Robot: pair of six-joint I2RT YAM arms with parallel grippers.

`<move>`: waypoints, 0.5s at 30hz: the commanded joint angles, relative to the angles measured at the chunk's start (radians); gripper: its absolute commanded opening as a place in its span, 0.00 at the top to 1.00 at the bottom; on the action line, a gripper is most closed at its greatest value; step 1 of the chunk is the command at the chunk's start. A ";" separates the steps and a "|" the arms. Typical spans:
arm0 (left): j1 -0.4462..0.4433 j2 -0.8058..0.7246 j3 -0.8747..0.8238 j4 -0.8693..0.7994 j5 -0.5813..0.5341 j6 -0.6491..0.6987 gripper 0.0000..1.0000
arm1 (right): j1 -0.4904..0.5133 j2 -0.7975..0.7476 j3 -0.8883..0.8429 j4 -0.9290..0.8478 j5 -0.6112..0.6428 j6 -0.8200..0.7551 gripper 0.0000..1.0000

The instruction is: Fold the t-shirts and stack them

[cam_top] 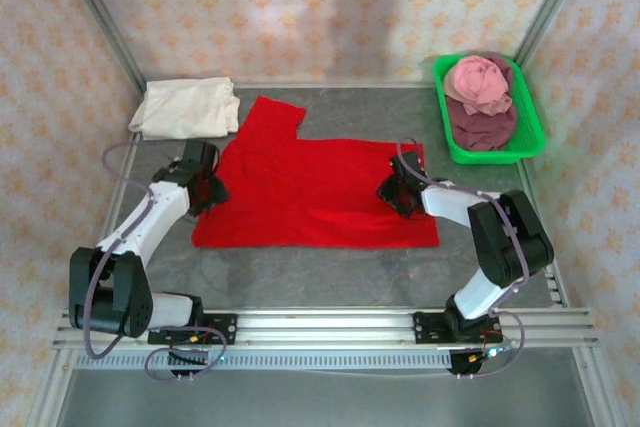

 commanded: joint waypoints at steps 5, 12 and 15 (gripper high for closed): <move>-0.141 0.341 0.307 0.008 -0.017 0.127 0.52 | -0.020 -0.035 0.003 -0.037 0.046 -0.032 0.61; -0.155 0.523 0.344 0.147 0.076 0.069 0.53 | 0.053 0.078 0.220 -0.139 0.038 -0.176 0.60; -0.154 0.549 0.335 0.151 0.073 0.063 0.54 | 0.069 0.157 0.295 -0.160 0.029 -0.188 0.60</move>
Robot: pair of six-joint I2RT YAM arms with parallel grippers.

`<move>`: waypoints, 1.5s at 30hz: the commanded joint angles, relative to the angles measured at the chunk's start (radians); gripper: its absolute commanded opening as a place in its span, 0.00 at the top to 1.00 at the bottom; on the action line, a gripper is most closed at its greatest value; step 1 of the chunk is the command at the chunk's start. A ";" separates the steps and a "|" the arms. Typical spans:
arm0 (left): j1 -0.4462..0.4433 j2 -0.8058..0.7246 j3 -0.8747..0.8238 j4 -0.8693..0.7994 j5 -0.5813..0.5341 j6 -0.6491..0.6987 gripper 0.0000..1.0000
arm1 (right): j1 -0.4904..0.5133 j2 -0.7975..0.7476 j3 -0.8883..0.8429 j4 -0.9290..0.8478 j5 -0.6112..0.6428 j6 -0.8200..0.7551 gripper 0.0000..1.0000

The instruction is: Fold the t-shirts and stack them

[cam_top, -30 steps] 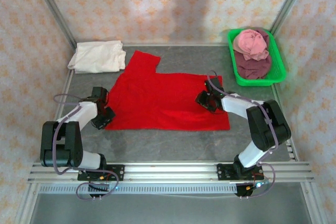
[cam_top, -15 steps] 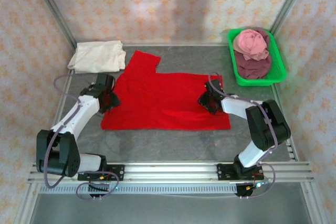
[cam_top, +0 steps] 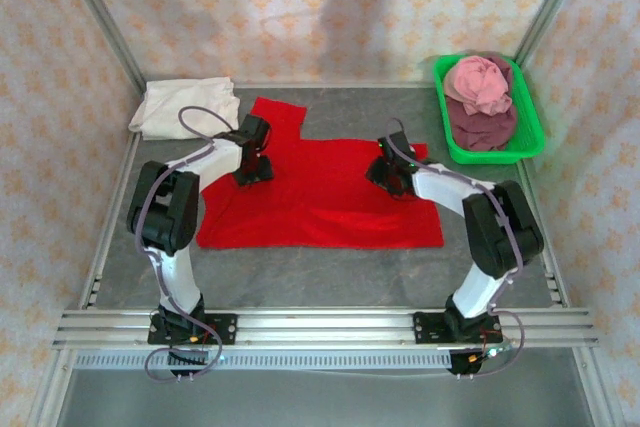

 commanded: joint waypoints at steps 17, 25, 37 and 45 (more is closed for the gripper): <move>-0.069 -0.229 -0.454 0.109 0.048 -0.118 0.54 | 0.018 -0.063 -0.282 0.103 -0.004 0.120 0.61; -0.074 -0.364 -0.228 -0.080 -0.026 -0.054 0.49 | 0.015 -0.169 -0.193 -0.013 0.048 0.093 0.59; 0.039 0.229 0.770 -0.306 -0.176 0.209 0.31 | -0.002 -0.114 0.039 0.092 -0.007 -0.089 0.49; 0.084 0.634 1.255 -0.421 -0.124 0.157 0.30 | -0.005 -0.152 -0.013 0.128 -0.005 -0.141 0.44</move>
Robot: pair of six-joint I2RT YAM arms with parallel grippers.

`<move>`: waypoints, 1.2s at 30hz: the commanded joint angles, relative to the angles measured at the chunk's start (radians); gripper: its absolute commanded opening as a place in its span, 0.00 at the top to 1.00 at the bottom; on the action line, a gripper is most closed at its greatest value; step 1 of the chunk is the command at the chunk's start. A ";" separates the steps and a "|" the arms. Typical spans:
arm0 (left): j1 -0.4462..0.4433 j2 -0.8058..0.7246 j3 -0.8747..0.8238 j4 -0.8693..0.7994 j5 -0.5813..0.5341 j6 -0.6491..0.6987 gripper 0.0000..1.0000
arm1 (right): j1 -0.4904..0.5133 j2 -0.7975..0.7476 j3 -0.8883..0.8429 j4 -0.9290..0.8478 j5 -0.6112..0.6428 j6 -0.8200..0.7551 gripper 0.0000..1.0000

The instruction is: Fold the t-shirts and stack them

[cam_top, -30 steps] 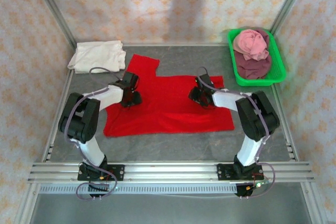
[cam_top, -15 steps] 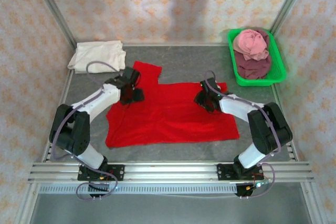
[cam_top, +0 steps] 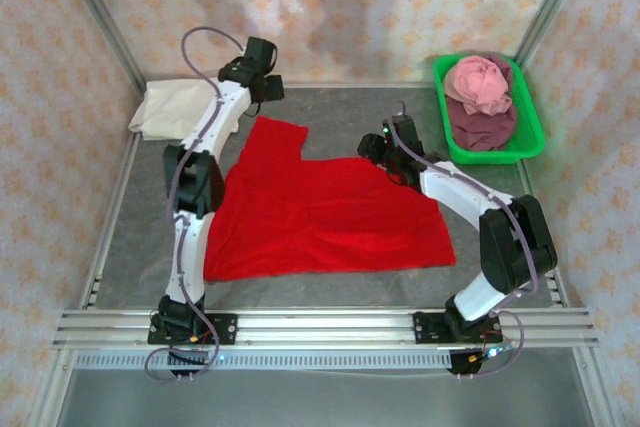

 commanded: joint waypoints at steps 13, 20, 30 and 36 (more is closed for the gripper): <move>0.058 0.177 0.105 -0.052 0.082 -0.018 0.25 | -0.015 -0.110 -0.109 0.022 0.051 -0.083 0.24; 0.060 0.232 0.124 -0.026 0.166 -0.022 0.30 | -0.015 -0.098 -0.101 0.025 0.016 -0.076 0.24; 0.059 0.223 0.130 0.018 0.178 -0.003 0.81 | -0.020 -0.112 -0.079 -0.026 0.049 -0.102 0.23; 0.060 0.189 0.130 0.013 0.150 0.027 0.99 | -0.090 -0.035 0.019 -0.129 0.061 -0.102 0.23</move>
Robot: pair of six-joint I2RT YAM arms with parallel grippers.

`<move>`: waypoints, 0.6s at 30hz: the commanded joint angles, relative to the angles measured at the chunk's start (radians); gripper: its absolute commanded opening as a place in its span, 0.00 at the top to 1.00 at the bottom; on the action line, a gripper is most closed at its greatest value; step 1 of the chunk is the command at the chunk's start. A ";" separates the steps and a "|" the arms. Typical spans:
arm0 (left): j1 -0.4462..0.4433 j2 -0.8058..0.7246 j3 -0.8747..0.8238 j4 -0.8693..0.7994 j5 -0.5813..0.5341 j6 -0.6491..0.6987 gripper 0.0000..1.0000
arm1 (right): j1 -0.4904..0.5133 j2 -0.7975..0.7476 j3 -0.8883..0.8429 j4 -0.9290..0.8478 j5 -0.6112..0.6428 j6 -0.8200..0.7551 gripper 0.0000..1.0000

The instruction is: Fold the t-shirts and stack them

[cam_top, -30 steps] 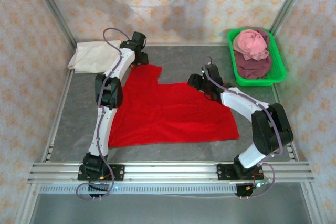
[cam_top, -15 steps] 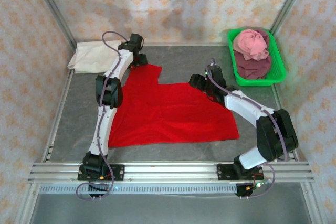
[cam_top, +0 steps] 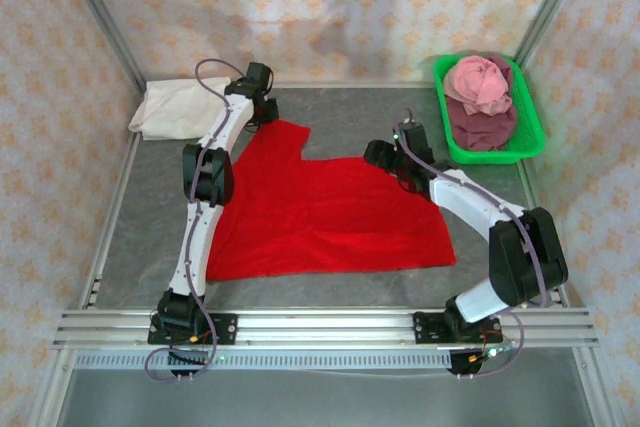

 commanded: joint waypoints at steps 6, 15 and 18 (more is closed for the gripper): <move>0.003 -0.068 0.016 -0.001 -0.026 0.063 1.00 | -0.076 0.163 0.213 -0.186 0.056 -0.063 0.22; 0.016 -0.129 -0.021 0.053 -0.039 0.093 1.00 | -0.138 0.405 0.502 -0.497 0.324 -0.075 0.22; 0.022 -0.136 -0.023 0.052 -0.046 0.095 1.00 | -0.152 0.478 0.571 -0.532 0.369 -0.075 0.22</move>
